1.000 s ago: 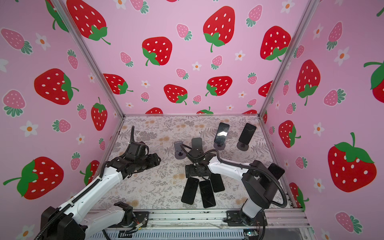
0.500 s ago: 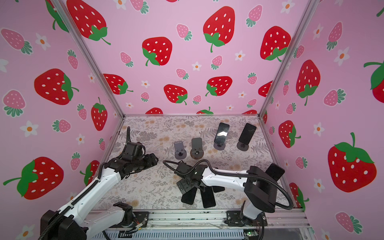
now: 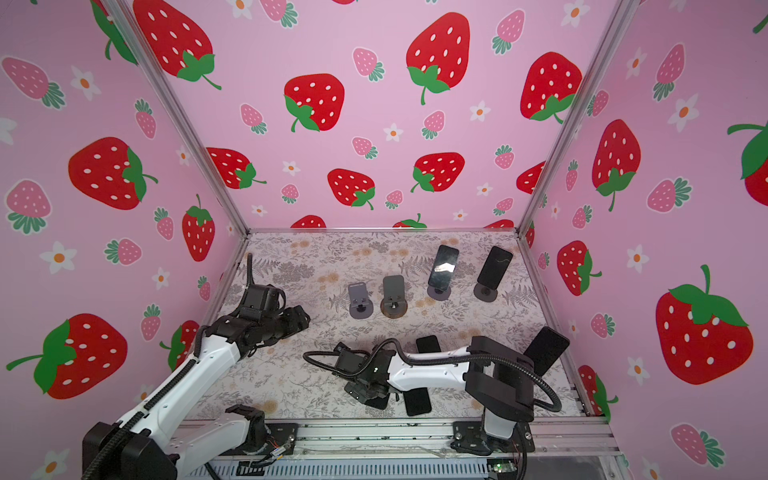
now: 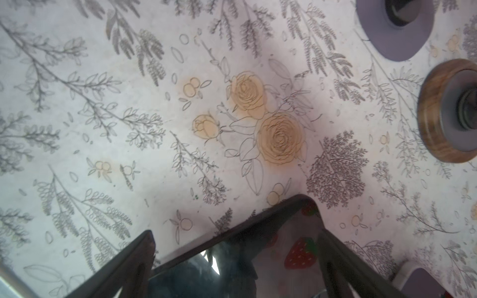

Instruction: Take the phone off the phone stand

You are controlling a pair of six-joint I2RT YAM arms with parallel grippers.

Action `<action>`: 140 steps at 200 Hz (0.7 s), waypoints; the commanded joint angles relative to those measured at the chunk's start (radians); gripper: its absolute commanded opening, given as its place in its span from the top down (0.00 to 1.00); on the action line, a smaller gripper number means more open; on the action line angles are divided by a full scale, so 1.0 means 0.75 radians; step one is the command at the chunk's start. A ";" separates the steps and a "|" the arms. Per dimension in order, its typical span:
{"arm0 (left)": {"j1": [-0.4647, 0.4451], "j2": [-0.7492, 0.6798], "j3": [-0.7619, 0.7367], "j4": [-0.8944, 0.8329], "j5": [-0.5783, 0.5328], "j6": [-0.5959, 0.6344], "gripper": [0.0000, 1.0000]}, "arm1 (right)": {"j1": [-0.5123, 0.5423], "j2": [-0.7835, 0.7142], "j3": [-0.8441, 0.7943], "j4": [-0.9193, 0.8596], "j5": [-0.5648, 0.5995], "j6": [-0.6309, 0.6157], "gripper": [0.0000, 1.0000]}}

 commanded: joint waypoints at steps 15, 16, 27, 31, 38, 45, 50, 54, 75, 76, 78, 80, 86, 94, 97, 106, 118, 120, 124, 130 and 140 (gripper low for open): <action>0.016 -0.008 0.003 -0.023 -0.042 0.006 0.18 | 0.053 0.023 -0.045 0.006 -0.013 -0.113 0.00; 0.016 -0.006 0.003 -0.022 -0.041 0.007 0.18 | 0.053 0.024 -0.046 0.004 -0.013 -0.114 0.00; 0.019 -0.005 0.003 -0.021 -0.040 0.007 0.18 | 0.057 0.023 -0.059 -0.016 -0.010 -0.121 0.00; 0.020 -0.006 0.002 -0.020 -0.039 0.006 0.18 | 0.057 0.023 -0.063 -0.026 -0.004 -0.121 0.00; 0.019 -0.005 0.003 -0.018 -0.041 0.007 0.18 | 0.057 0.023 -0.067 -0.045 0.020 -0.113 0.00; 0.019 -0.005 0.002 -0.018 -0.041 0.007 0.18 | 0.057 0.019 -0.071 -0.072 0.036 -0.102 0.00; 0.019 -0.006 0.004 -0.018 -0.042 0.006 0.18 | 0.058 0.017 -0.073 -0.086 0.050 -0.097 0.00; 0.018 -0.008 0.003 -0.018 -0.041 0.007 0.18 | 0.057 0.015 -0.073 -0.100 0.062 -0.093 0.00; 0.018 -0.012 -0.003 -0.016 -0.039 0.006 0.18 | 0.057 -0.001 -0.081 -0.159 0.100 -0.046 0.00; 0.019 -0.012 -0.003 -0.016 -0.039 0.006 0.18 | 0.057 -0.002 -0.081 -0.161 0.101 -0.044 0.00; 0.020 -0.014 -0.003 -0.018 -0.039 0.006 0.18 | 0.057 -0.003 -0.084 -0.166 0.102 -0.039 0.00; 0.020 -0.014 -0.004 -0.017 -0.039 0.007 0.18 | 0.058 -0.007 -0.085 -0.170 0.103 -0.034 0.00; 0.018 -0.015 -0.005 -0.017 -0.037 0.007 0.18 | 0.056 -0.016 -0.087 -0.183 0.108 -0.015 0.00; 0.020 -0.016 -0.006 -0.016 -0.038 0.009 0.18 | 0.058 -0.029 -0.094 -0.201 0.109 0.005 0.00; 0.020 -0.016 -0.007 -0.017 -0.037 0.008 0.18 | 0.057 -0.033 -0.096 -0.209 0.109 0.013 0.00; 0.020 -0.018 -0.009 -0.013 -0.035 0.011 0.18 | 0.057 -0.046 -0.099 -0.226 0.111 0.038 0.00; 0.020 -0.016 -0.012 -0.009 -0.036 0.012 0.18 | 0.058 -0.070 -0.106 -0.249 0.119 0.073 0.00; 0.020 -0.016 -0.011 -0.009 -0.036 0.013 0.18 | 0.058 -0.074 -0.107 -0.252 0.121 0.077 0.00; 0.021 -0.015 -0.013 -0.005 -0.034 0.012 0.18 | 0.057 -0.079 -0.110 -0.258 0.125 0.086 0.00; 0.021 -0.013 -0.016 0.000 -0.031 0.010 0.18 | 0.057 -0.090 -0.114 -0.263 0.130 0.100 0.00; 0.020 -0.010 -0.019 0.008 -0.026 0.009 0.18 | 0.058 -0.107 -0.126 -0.268 0.142 0.121 0.01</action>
